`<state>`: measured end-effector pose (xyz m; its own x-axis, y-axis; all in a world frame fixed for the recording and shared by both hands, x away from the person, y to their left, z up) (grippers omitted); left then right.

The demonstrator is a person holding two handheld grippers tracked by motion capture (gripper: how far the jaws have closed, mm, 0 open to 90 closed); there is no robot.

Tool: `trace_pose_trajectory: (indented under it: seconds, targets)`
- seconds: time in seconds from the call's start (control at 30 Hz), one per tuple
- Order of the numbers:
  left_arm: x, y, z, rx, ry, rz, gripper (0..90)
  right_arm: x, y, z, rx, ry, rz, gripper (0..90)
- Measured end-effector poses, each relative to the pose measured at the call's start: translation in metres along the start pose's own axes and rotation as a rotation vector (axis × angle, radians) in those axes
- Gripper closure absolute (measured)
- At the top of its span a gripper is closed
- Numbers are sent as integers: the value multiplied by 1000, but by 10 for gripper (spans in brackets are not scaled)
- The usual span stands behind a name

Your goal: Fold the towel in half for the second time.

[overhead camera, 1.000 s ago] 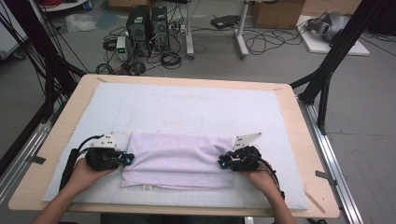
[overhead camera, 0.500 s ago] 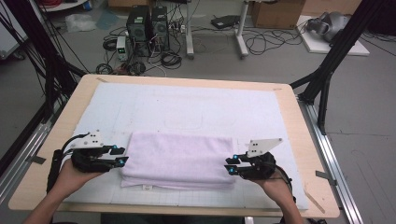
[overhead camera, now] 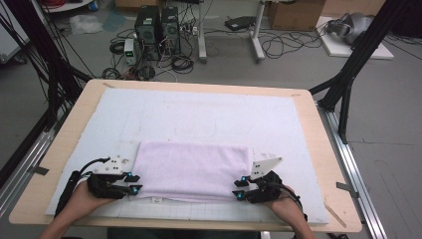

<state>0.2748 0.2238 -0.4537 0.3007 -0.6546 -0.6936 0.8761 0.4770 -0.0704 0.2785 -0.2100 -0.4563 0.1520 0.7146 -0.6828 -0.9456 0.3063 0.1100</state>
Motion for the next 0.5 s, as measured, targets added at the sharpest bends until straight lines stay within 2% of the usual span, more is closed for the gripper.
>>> trace_pose_trajectory:
  seconds: [0.1,0.23,0.33,0.5]
  targets:
    - [1,-2,-2,-1,-5,6,639,1,1,-7,29,-26,4,644]
    - [3,-5,2,20,3,12,861,1,-2,-6,35,-20,9,846]
    - [-3,-5,6,21,-15,9,878,-2,-2,-4,33,-14,22,866]
    - [-23,-9,11,17,-75,16,882,-19,1,3,23,-72,19,872]
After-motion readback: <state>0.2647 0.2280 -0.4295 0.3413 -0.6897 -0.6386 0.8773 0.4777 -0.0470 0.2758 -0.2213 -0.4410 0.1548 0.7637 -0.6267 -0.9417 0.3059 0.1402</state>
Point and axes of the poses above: each handheld gripper's, and its own axes: x roughly forward along the jaws, z roughly out of its top, y roughly to its left, the point moved 3 cm from there along x, roughly forward along the jaws, and after that the axes turned 1 degree about y, right-handed, at the moved point
